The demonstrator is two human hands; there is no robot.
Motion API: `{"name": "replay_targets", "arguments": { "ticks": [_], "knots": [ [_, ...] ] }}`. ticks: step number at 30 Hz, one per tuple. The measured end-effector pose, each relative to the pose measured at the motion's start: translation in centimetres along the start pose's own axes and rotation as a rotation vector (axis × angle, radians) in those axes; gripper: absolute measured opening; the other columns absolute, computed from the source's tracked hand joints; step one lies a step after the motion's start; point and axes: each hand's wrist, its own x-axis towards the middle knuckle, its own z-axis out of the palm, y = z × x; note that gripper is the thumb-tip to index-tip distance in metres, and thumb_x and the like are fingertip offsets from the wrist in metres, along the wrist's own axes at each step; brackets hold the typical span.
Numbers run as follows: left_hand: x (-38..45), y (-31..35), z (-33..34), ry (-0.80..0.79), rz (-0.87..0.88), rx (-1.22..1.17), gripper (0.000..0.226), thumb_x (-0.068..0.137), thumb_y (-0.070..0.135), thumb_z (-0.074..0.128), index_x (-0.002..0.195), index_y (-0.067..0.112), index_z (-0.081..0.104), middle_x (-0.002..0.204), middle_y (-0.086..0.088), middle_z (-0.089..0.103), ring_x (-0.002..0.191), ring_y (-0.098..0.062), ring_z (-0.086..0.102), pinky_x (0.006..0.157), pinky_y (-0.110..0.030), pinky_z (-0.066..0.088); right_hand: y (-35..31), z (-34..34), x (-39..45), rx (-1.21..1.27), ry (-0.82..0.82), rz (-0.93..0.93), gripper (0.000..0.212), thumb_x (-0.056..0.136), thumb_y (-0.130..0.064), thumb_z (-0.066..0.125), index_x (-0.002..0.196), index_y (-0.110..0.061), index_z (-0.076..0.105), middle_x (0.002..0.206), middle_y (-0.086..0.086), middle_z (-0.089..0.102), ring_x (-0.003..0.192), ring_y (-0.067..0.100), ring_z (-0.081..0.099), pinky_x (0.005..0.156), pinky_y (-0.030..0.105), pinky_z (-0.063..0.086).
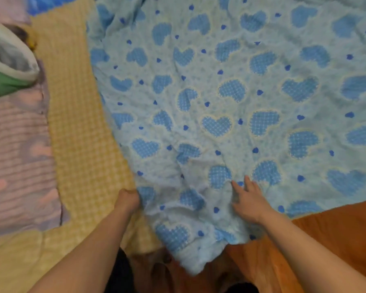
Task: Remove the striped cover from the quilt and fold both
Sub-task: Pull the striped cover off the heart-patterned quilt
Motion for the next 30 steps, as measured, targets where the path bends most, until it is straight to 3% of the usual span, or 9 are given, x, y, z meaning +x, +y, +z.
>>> {"name": "replay_targets", "arguments": {
  "ticks": [4,6,8,10,13,16,18,22,30],
  "knots": [
    [-1.0,-1.8,3.3,-0.401,-0.159,-0.314,0.041,0.102,0.033,0.049,0.129,0.005,0.062,0.127,-0.019,0.065,0.118,-0.035,0.062,0.105,-0.049,0.048,0.6,1.8,1.1,-0.121,0.055,-0.001,0.087,0.094,-0.042,0.051,0.157,-0.032,-0.008,0.161,0.011,-0.025,0.150,0.035,-0.015,0.123,0.045,0.004],
    [-3.8,-1.2,3.9,-0.610,-0.119,-0.692,0.039,0.103,0.038,0.049,0.130,0.013,0.063,0.124,-0.011,0.069,0.115,-0.028,0.066,0.101,-0.044,0.051,0.6,2.2,1.4,-0.163,0.074,-0.001,0.089,0.093,-0.045,0.052,0.156,-0.032,-0.008,0.161,0.013,-0.023,0.150,0.037,-0.013,0.122,0.043,0.002],
    [-6.1,-1.2,3.4,-0.596,0.032,-0.805,0.043,0.097,0.042,0.059,0.130,0.014,0.062,0.122,-0.010,0.070,0.104,-0.025,0.071,0.081,-0.037,0.059,0.5,2.3,1.3,-0.181,0.098,0.004,0.089,0.093,-0.044,0.053,0.157,-0.032,-0.007,0.162,0.015,-0.021,0.150,0.037,-0.011,0.122,0.041,0.002],
    [-8.1,-2.9,1.2,-0.435,0.270,-0.642,0.053,0.078,0.042,0.078,0.123,0.020,0.062,0.113,-0.002,0.074,0.092,-0.019,0.074,0.064,-0.032,0.059,0.4,2.4,0.5,-0.166,0.094,0.022,0.086,0.094,-0.040,0.052,0.157,-0.031,-0.005,0.163,0.015,-0.018,0.151,0.035,-0.009,0.122,0.041,0.003],
    [-8.3,-7.9,-3.9,-0.046,0.415,-0.253,0.045,0.069,0.043,0.079,0.104,0.034,0.053,0.093,0.013,0.071,0.082,-0.007,0.070,0.062,-0.022,0.051,0.3,2.7,-0.9,-0.190,0.089,0.019,0.082,0.095,-0.035,0.049,0.158,-0.029,-0.004,0.164,0.012,-0.015,0.151,0.035,-0.006,0.123,0.044,0.009],
    [-6.7,-13.4,-5.6,0.136,0.236,0.102,0.039,0.086,0.034,0.073,0.108,0.018,0.045,0.107,-0.013,0.066,0.097,-0.037,0.064,0.073,-0.040,0.047,0.5,3.5,-2.1,-0.239,0.035,-0.053,0.077,0.097,-0.035,0.048,0.158,-0.028,0.001,0.164,0.012,-0.011,0.151,0.034,-0.001,0.122,0.043,0.014],
    [-6.3,-14.6,-3.5,0.146,0.158,0.333,0.041,0.092,0.024,0.063,0.123,0.009,0.041,0.122,-0.026,0.054,0.105,-0.048,0.058,0.084,-0.051,0.049,1.2,3.8,-2.9,-0.226,-0.021,-0.081,0.071,0.097,-0.037,0.048,0.158,-0.025,0.014,0.164,0.015,0.002,0.149,0.035,0.013,0.120,0.039,0.020],
    [-10.4,-11.4,3.5,0.130,0.256,0.550,0.062,0.087,0.018,0.057,0.145,0.022,0.036,0.142,-0.022,0.032,0.123,-0.047,0.041,0.101,-0.054,0.041,4.4,2.6,-6.3,-0.012,0.032,-0.140,0.052,0.095,-0.028,0.056,0.144,-0.016,0.047,0.149,0.013,0.044,0.135,0.029,0.043,0.108,0.031,0.035],
    [-26.8,2.5,22.6,-0.260,0.603,0.527,0.049,0.090,0.022,0.065,0.137,0.015,0.057,0.132,-0.017,0.059,0.124,-0.034,0.053,0.106,-0.038,0.040,29.9,-5.8,-13.6,0.191,0.218,0.040,0.040,0.094,-0.023,0.055,0.133,-0.019,0.058,0.136,0.008,0.058,0.125,0.025,0.054,0.099,0.027,0.041]
  ]
}}
